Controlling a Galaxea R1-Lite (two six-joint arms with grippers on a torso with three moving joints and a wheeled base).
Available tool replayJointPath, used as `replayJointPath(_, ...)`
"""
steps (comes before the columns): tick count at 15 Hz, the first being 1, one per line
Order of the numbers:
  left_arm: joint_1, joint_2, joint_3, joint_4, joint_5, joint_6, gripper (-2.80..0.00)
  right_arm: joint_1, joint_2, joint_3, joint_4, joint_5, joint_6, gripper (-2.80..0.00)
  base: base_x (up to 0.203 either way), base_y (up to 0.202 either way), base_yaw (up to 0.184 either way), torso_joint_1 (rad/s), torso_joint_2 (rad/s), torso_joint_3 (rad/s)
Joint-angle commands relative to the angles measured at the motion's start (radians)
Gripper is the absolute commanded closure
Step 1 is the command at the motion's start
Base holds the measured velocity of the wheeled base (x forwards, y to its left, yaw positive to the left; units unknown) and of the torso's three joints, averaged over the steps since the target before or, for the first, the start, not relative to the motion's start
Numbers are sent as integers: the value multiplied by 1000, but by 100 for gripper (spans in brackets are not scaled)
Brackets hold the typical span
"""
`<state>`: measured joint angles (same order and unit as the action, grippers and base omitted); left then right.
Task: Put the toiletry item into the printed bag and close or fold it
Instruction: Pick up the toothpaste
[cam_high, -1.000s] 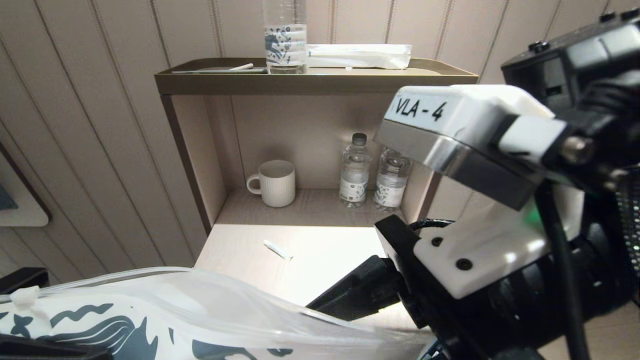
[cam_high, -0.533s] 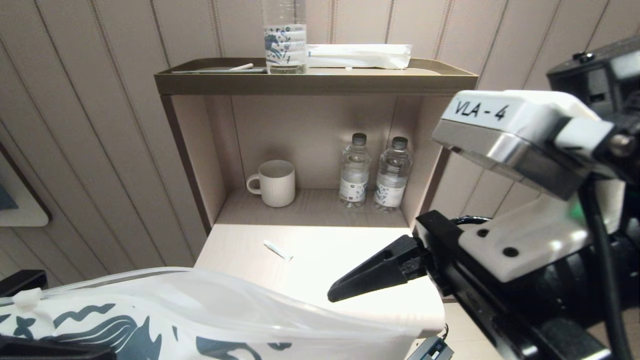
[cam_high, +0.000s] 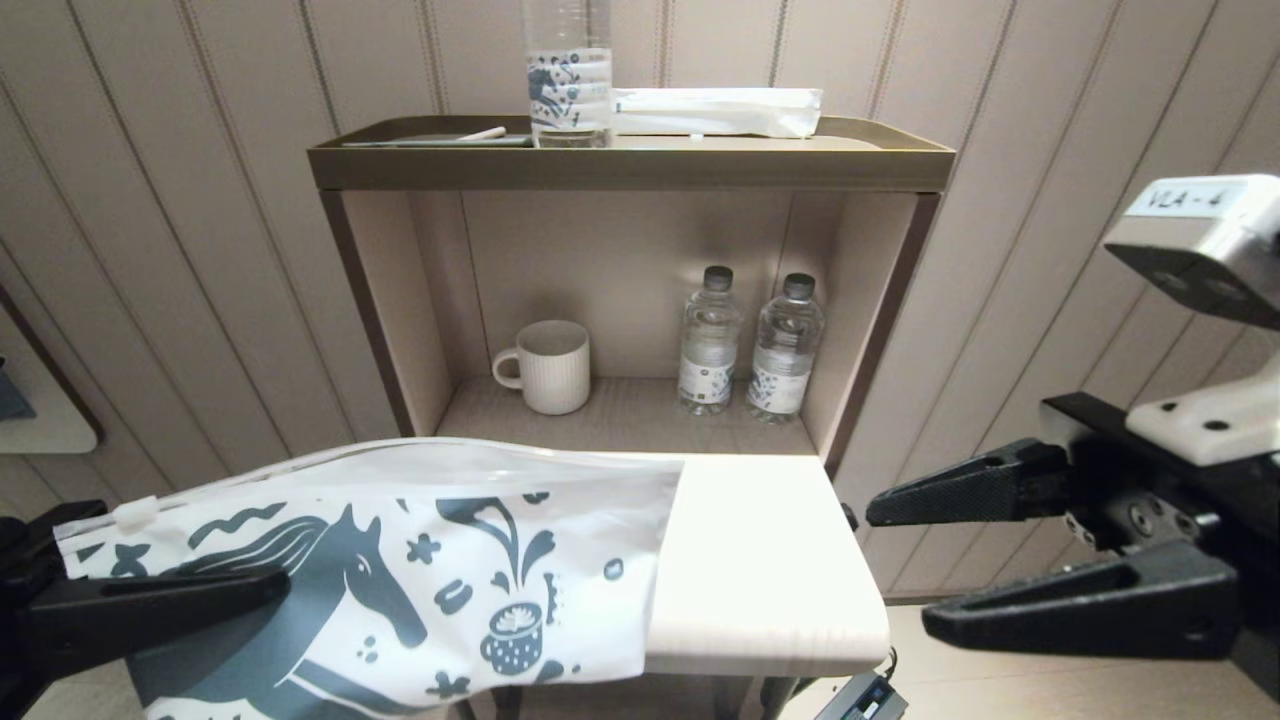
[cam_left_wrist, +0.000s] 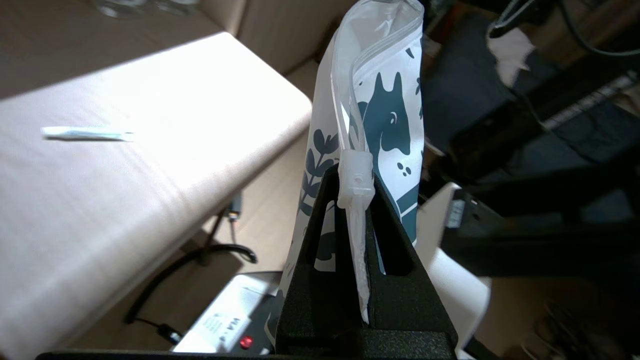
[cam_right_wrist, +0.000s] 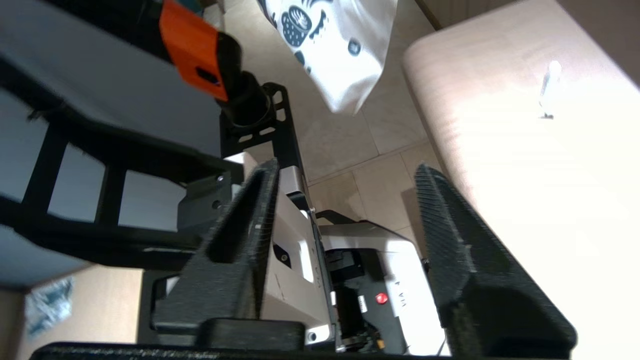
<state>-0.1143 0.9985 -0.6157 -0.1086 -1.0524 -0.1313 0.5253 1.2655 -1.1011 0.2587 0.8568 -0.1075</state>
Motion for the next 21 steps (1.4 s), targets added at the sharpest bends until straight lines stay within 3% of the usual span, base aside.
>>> replayJointPath(1, 27, 6, -2, -13, 16, -6, 0, -45, 31, -14, 1, 4, 45, 0, 0, 0, 0, 0, 0, 0)
replayJointPath(5, 44, 22, -10, -19, 117, -28, 0, -139, 163, -33, 5, -50, 75, 0, 0, 0, 0, 0, 0, 0)
replayJointPath(7, 44, 22, -14, -20, 163, -33, 0, -146, 250, -76, 33, -143, 105, 0, 0, 0, 0, 0, 0, 0)
replayJointPath(9, 44, 23, -24, -20, 206, -33, 0, -134, 330, -181, 148, -222, 141, 0, 0, 0, 0, 0, 0, 0)
replayJointPath(12, 44, 20, -36, -20, 285, -54, 0, -41, 491, -447, 414, -350, 157, 0, 0, 0, 0, 0, 0, 0)
replayJointPath(15, 45, 12, -35, -20, 290, -68, 0, 106, 664, -653, 625, -540, 177, 0, 0, 0, 0, 0, 0, 0)
replayJointPath(17, 58, 8, -32, -20, 290, -89, 0, 151, 710, -702, 675, -673, 202, 0, 0, 0, 0, 0, 0, 0)
replayJointPath(21, 74, 16, -36, -20, 287, -94, 0, 189, 804, -847, 673, -733, 211, 0, 0, 0, 0, 0, 0, 0)
